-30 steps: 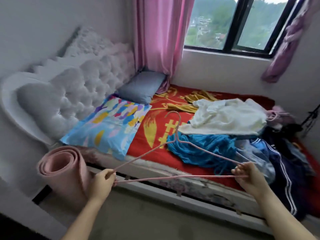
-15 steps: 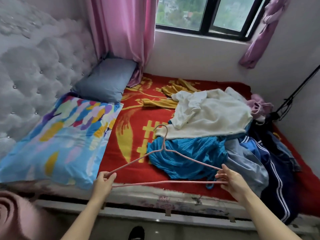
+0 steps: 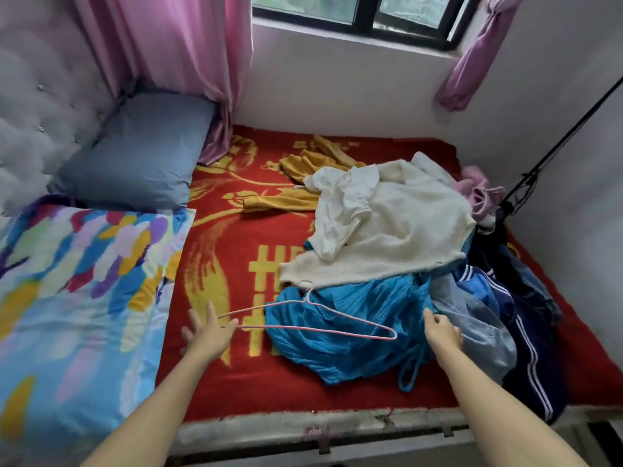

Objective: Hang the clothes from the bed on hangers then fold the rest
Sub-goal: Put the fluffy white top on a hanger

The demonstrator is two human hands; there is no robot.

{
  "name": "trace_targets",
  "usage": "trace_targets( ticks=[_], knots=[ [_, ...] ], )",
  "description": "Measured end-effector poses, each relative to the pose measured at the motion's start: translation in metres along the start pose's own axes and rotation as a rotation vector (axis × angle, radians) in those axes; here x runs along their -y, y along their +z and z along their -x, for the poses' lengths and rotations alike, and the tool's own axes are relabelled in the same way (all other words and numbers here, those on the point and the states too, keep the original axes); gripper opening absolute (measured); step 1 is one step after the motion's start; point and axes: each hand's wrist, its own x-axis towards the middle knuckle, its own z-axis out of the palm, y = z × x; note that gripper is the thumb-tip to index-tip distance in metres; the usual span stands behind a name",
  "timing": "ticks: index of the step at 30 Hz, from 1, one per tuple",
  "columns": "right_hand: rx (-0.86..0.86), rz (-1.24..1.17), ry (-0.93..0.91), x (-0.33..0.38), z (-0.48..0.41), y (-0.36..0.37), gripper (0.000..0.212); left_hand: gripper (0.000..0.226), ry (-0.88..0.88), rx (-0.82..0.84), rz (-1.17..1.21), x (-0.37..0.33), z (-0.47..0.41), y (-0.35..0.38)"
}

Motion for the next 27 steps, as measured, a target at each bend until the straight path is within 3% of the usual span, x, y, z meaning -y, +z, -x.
trace_targets(
  ticks=[4, 6, 10, 14, 17, 22, 25, 27],
  knots=[
    [0.058, 0.140, 0.013, -0.015, -0.025, 0.004, 0.045, 0.079, 0.094, 0.098, -0.194, -0.017, 0.001, 0.029],
    [0.084, 0.101, 0.049, -0.014, -0.047, -0.003, 0.034, 0.078, 0.119, 0.113, -0.245, -0.034, 0.001, 0.036],
    [0.061, 0.016, 0.014, 0.004, -0.092, -0.019, 0.039, 0.075, 0.161, 0.045, -0.259, -0.082, -0.011, 0.038],
    [0.092, 0.049, -0.046, 0.033, -0.140, -0.038, 0.029, 0.072, 0.220, -0.050, -0.268, -0.152, -0.026, 0.039],
    [0.087, 0.034, -0.068, 0.041, -0.186, -0.059, 0.038, 0.069, 0.302, -0.113, -0.276, -0.207, -0.030, 0.050],
    [0.111, -0.095, -0.047, 0.030, -0.268, -0.098, 0.018, 0.060, 0.441, -0.172, -0.262, -0.299, -0.038, 0.087],
    [0.150, -0.132, -0.022, 0.013, -0.308, -0.103, 0.034, 0.059, 0.469, -0.174, -0.248, -0.331, -0.038, 0.113],
    [0.200, -0.148, 0.010, 0.005, -0.326, -0.103, 0.023, 0.058, 0.464, -0.158, -0.246, -0.339, -0.039, 0.129]
  ],
)
